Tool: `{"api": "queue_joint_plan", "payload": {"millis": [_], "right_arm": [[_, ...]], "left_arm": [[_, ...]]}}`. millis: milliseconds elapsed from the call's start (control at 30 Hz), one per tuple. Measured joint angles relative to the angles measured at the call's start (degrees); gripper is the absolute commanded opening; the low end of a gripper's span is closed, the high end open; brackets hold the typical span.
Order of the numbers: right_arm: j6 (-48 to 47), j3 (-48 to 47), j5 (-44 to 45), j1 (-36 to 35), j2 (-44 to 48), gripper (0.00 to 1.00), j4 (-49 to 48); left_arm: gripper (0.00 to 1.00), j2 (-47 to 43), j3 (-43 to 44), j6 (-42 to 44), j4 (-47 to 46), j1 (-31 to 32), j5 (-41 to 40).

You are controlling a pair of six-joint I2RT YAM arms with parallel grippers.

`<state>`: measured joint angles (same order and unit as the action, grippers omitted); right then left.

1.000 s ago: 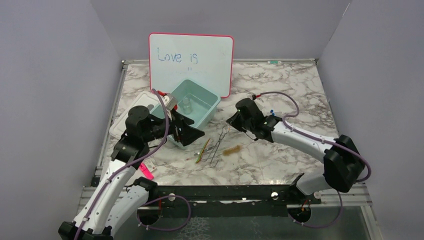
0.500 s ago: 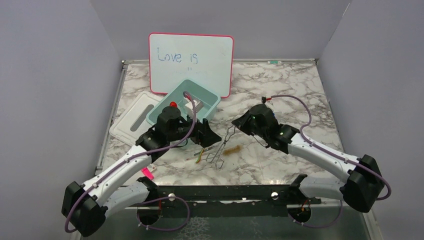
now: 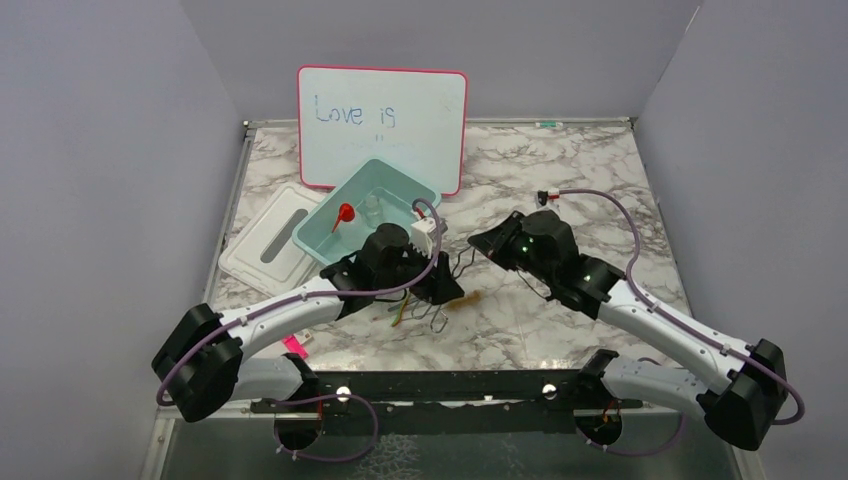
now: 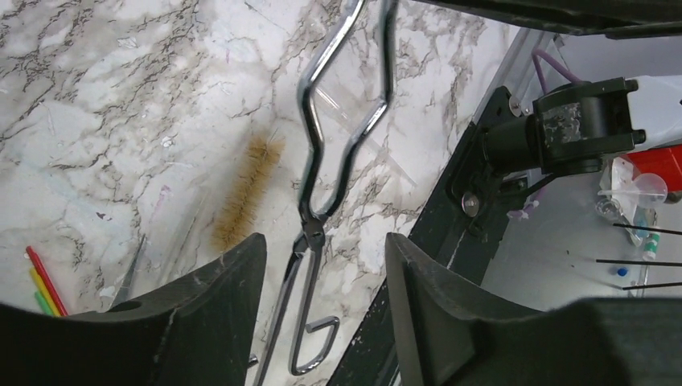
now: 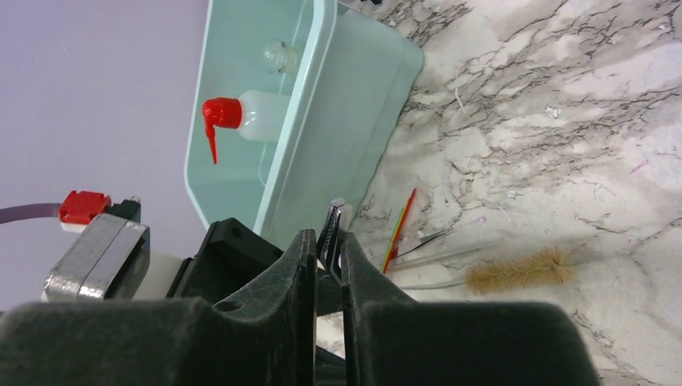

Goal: Organize the chemistry lab equipment

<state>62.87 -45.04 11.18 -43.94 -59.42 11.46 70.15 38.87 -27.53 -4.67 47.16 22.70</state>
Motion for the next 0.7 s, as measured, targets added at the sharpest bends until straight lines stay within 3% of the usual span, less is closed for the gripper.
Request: {"api": "queue_joint_plan", "payload": {"millis": [200, 400, 567, 700], "right_arm": [[-0.02, 0.00, -0.96, 0.00, 2.14, 0.01, 0.61], [-0.17, 0.00, -1.44, 0.00, 2.91, 0.01, 0.68], [-0.90, 0.02, -1.51, 0.00, 3.10, 0.02, 1.14], [-1.40, -0.02, -1.46, 0.00, 3.65, 0.42, 1.29]], "left_arm": [[0.32, 0.74, 0.79, 2.14, -0.85, 0.13, 0.11], [0.00, 0.74, 0.87, 3.98, -2.05, 0.13, 1.75], [0.00, 0.70, 1.03, 5.44, -2.38, 0.59, 3.43], [0.00, 0.20, 2.69, 6.78, 0.83, 0.59, 3.39]]}}
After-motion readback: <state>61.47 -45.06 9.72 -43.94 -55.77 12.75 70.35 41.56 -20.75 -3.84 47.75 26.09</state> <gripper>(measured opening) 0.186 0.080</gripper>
